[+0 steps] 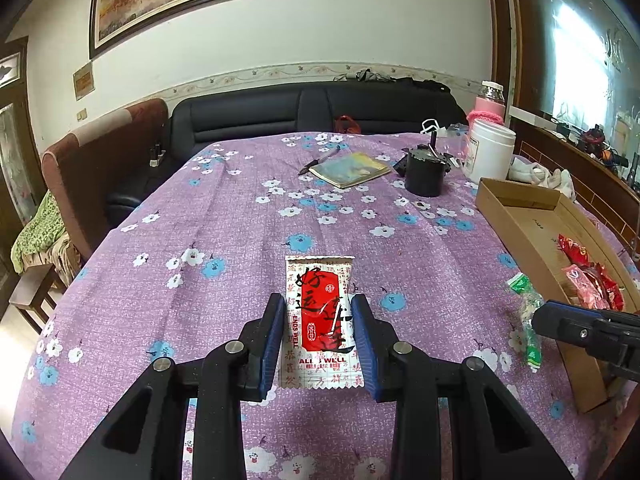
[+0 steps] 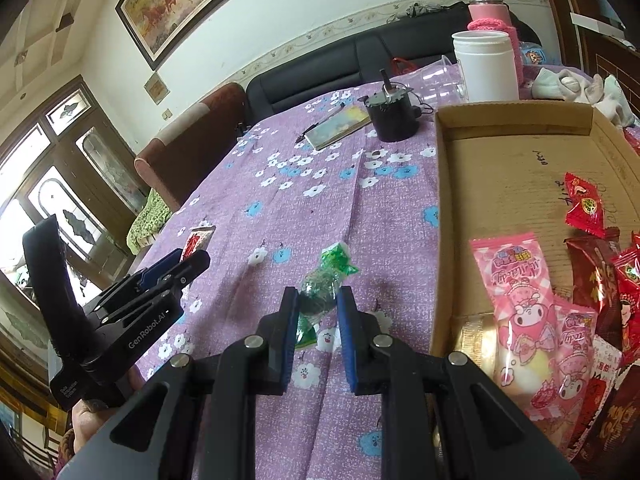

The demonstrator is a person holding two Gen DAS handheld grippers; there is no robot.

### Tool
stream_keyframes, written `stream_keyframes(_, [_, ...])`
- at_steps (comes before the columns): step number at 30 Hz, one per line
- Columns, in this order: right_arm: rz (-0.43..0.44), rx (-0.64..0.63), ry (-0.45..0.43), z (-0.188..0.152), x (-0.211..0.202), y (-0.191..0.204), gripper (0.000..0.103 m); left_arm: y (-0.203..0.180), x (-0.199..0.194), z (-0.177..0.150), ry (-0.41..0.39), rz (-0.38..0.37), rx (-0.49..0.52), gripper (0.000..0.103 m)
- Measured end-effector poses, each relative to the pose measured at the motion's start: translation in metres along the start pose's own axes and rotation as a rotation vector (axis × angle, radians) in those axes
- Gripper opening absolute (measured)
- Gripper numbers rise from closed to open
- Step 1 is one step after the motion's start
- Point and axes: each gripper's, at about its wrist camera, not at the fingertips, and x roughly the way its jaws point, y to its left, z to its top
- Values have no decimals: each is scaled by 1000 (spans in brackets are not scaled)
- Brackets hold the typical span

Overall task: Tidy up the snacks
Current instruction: 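Carry the white packet and green candy over the tray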

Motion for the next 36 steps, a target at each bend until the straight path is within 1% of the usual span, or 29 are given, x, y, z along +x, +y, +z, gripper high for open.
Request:
stream_keyframes(12, [-14, 4, -25, 1, -6, -2, 19, 2, -8, 1, -30, 2, -7, 36])
stream_keyframes(20, [-23, 0, -31, 4, -7, 0, 19, 3, -15, 4, -64, -1, -15, 36])
stream_keyframes(26, [-4, 20, -34, 8, -16, 2, 19, 3, -20, 4, -81, -10, -16, 36])
stream_keyframes(29, [15, 38, -17, 9, -21, 0, 19, 2, -22, 4, -87, -12, -14, 36])
stream_keyframes(31, [21, 42, -19, 12, -28, -4, 19, 2, -23, 3, -86, -22, -15, 36])
stream_keyframes(33, [4, 36, -40, 16, -40, -13, 19, 2, -25, 1, -87, -33, -18, 36])
stream_keyframes(36, [-42, 26, -100, 21, -66, -36, 19, -2, -25, -1, -74, -57, -18, 36])
